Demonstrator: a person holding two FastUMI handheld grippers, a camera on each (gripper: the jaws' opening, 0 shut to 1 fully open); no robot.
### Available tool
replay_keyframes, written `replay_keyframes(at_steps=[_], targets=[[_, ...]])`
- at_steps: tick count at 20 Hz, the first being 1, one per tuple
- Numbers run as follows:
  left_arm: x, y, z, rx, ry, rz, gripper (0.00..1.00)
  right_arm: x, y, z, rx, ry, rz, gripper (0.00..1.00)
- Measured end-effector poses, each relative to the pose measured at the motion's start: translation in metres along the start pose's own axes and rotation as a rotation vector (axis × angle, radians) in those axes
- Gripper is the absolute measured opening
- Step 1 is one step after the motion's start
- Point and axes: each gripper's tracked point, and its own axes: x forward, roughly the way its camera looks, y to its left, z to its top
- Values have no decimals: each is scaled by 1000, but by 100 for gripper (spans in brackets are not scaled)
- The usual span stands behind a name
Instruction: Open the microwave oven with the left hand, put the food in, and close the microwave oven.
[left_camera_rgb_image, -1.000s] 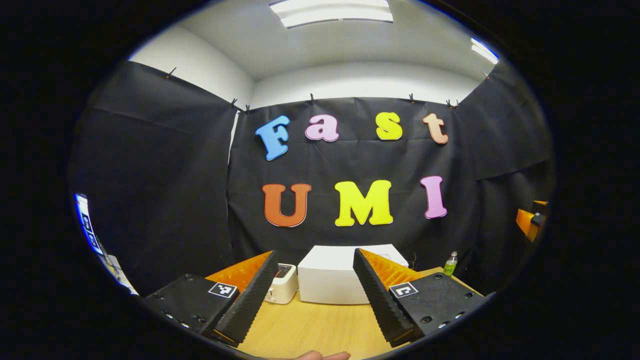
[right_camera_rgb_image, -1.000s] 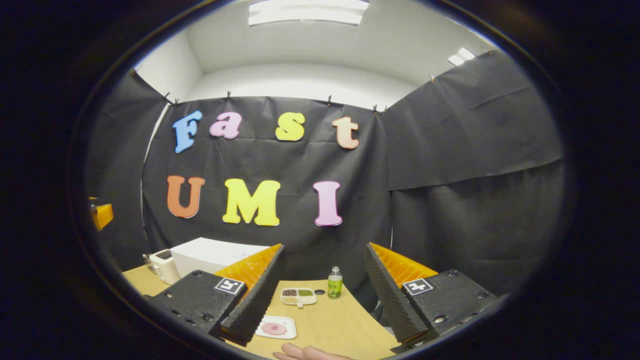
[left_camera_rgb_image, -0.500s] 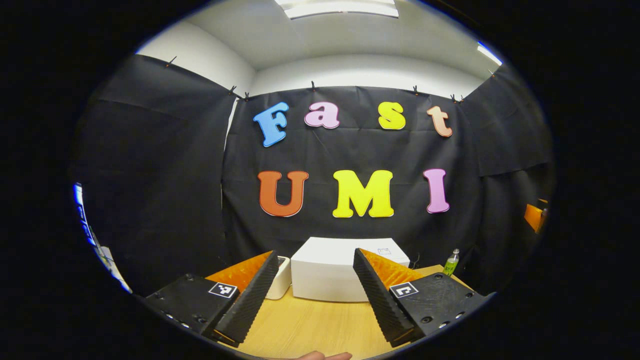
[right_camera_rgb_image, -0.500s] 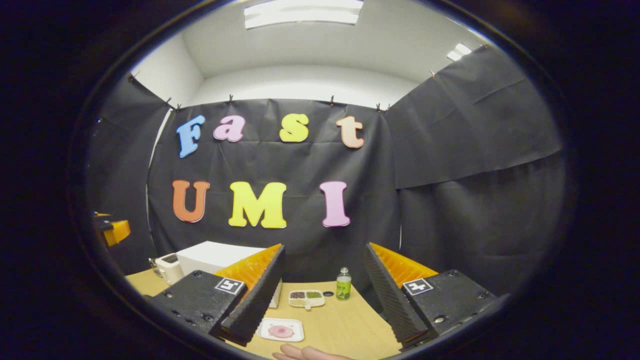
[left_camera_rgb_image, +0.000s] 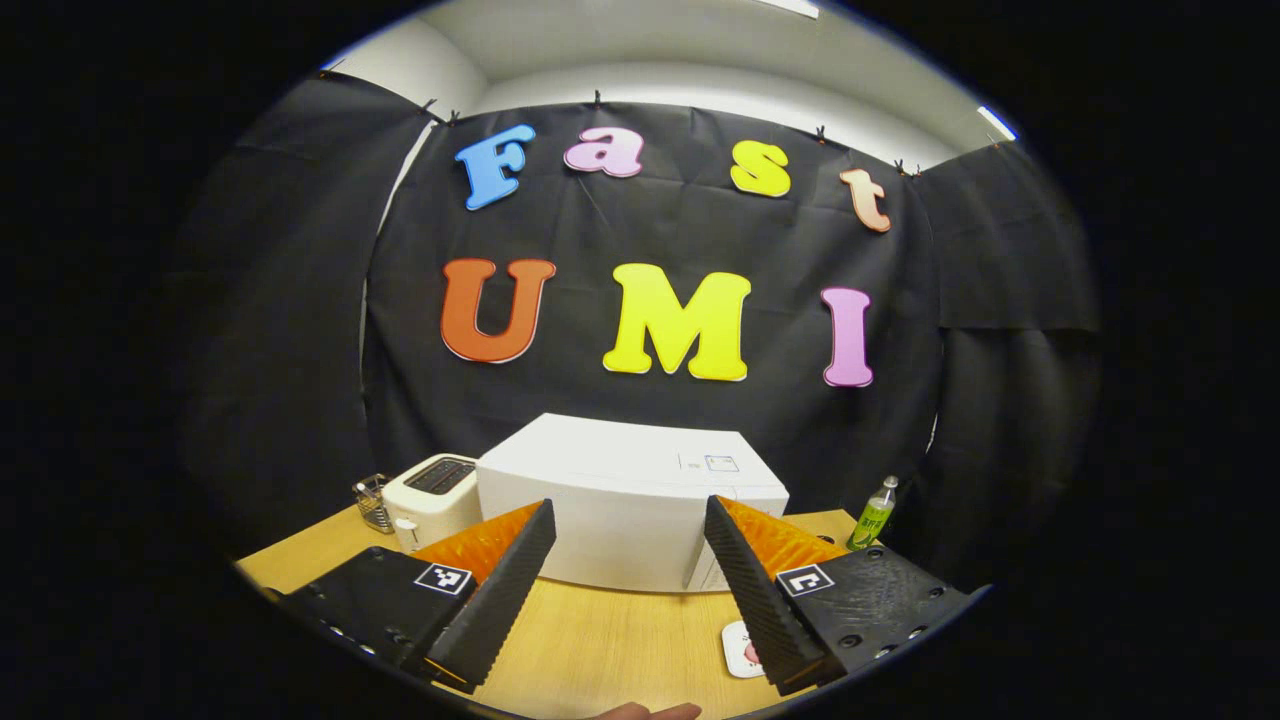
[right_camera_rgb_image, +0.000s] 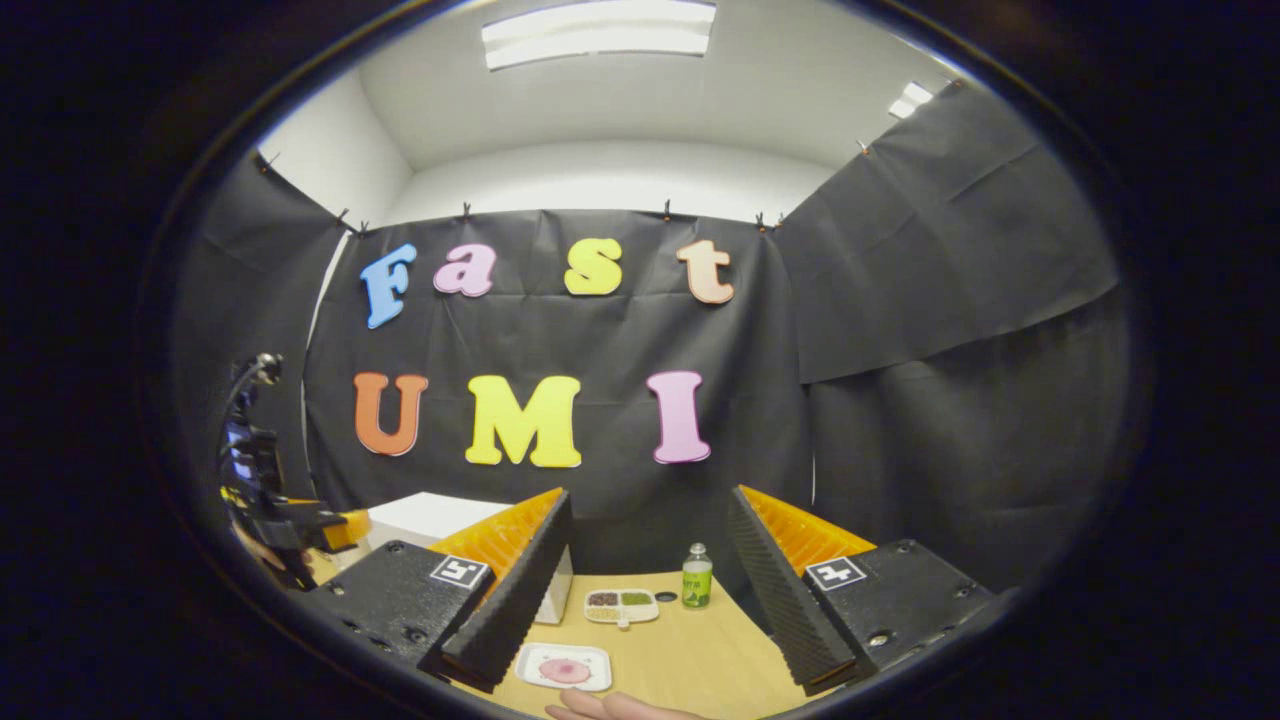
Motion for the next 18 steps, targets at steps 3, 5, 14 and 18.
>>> replay_keyframes(at_steps=[3,5,14,18], targets=[[42,-18,-38,1,63,-23,94,5,-10,-14,-1,11,-3,100],[62,-31,-52,11,66,-45,94,10,-18,-24,-15,19,-9,96],[135,-83,-113,40,74,-109,94,24,-58,-66,-43,65,-56,100],[163,-86,-136,74,73,-70,93,31,-75,-85,-95,70,-68,100]])
